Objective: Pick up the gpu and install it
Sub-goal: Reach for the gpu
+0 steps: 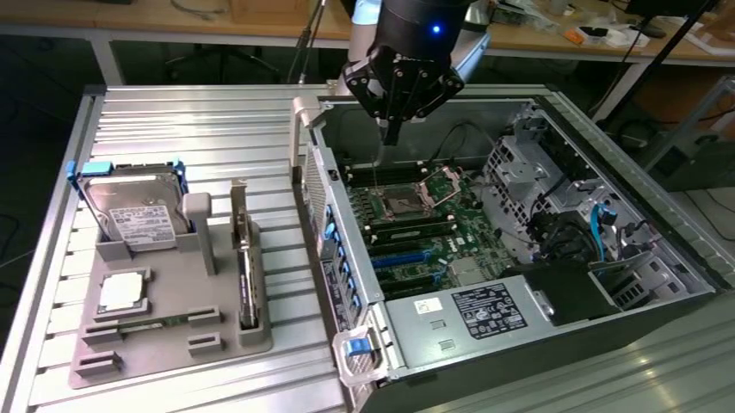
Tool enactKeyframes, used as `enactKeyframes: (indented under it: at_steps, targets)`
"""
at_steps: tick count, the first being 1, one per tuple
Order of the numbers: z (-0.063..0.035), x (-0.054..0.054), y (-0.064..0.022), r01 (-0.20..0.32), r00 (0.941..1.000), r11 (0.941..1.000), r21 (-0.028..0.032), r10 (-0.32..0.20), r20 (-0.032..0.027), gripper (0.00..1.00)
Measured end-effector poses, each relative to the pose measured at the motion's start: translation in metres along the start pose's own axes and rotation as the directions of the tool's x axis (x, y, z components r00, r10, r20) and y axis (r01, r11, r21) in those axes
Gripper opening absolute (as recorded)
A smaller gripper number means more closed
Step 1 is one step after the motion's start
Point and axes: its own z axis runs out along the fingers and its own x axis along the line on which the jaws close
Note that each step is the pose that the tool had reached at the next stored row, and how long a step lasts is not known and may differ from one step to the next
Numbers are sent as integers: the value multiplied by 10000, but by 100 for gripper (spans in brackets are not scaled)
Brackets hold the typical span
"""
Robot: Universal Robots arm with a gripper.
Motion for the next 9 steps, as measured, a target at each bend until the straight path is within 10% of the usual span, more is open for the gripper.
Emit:
enactKeyframes:
  at_steps: [9]
  targets:
    - [-1,36,-3,1,10000,10000,0,-1,0,11]
